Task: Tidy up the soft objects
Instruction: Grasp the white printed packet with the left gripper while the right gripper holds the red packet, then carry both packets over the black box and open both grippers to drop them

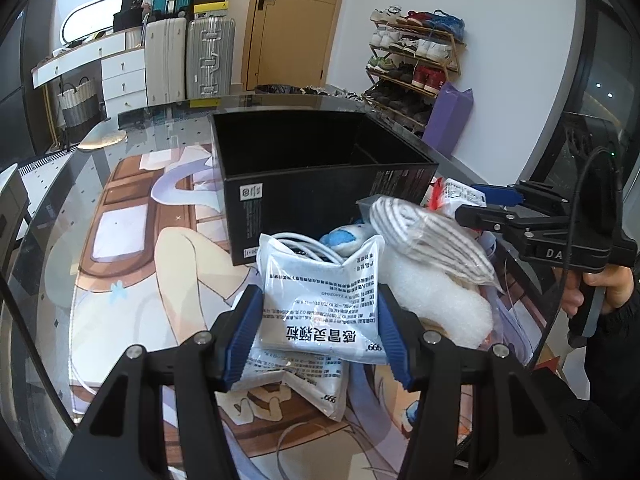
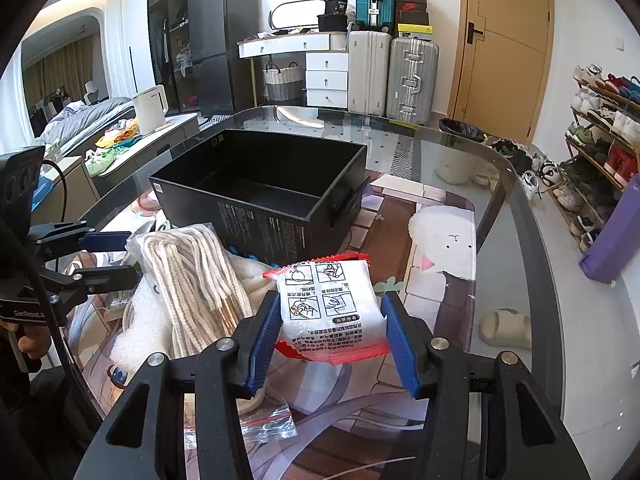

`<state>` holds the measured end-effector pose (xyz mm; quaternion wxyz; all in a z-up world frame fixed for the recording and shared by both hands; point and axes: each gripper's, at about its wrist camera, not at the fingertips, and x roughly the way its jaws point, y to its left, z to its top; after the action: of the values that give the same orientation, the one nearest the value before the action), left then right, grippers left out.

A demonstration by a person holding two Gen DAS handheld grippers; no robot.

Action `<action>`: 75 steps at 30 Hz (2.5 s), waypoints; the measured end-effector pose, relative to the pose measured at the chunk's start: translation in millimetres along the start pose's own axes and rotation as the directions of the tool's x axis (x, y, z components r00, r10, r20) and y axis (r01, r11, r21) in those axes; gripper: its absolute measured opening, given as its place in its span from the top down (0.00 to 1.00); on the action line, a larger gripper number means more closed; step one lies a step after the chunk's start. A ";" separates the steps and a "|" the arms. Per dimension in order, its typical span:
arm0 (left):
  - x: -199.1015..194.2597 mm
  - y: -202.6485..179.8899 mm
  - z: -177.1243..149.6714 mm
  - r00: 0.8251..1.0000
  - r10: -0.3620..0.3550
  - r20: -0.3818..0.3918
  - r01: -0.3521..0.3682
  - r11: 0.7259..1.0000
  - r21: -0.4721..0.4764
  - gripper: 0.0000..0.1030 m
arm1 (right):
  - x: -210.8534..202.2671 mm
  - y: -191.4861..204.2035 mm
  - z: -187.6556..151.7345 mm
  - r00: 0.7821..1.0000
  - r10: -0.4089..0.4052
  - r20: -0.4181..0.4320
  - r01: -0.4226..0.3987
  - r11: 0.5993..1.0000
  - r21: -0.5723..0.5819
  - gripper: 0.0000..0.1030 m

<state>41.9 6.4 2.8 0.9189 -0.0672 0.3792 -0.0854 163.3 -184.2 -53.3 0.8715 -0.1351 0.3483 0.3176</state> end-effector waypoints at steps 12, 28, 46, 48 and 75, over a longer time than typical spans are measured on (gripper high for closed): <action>8.6 8.7 -0.2 1.000 0.013 -0.012 -0.014 0.998 -0.057 0.25 | 2.6 2.3 -0.4 1.000 0.010 -0.012 -0.010 1.000 -0.008 0.49; -9.0 -4.1 4.6 0.998 0.019 0.062 -0.018 1.000 -0.009 0.50 | -5.4 5.7 0.5 0.998 0.035 0.046 -0.034 0.999 -0.014 0.49; -27.9 -4.5 26.1 0.970 0.174 0.167 -0.175 0.984 -0.004 0.50 | -35.0 25.7 15.5 0.980 0.054 0.190 -0.053 0.999 -0.008 0.50; -26.0 -3.6 30.6 0.969 0.178 0.170 -0.179 0.984 -0.008 0.50 | -36.0 30.0 20.1 0.979 0.058 0.197 -0.056 0.998 -0.016 0.50; 3.1 5.9 62.5 0.952 0.231 0.199 -0.221 0.973 -0.073 0.49 | -34.9 25.4 73.1 0.961 0.067 0.268 -0.088 0.994 0.066 0.50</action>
<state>88.9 15.2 43.6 0.9549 -0.0550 0.2893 0.0373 165.6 -147.6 23.2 0.9017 -0.0438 0.2456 0.3530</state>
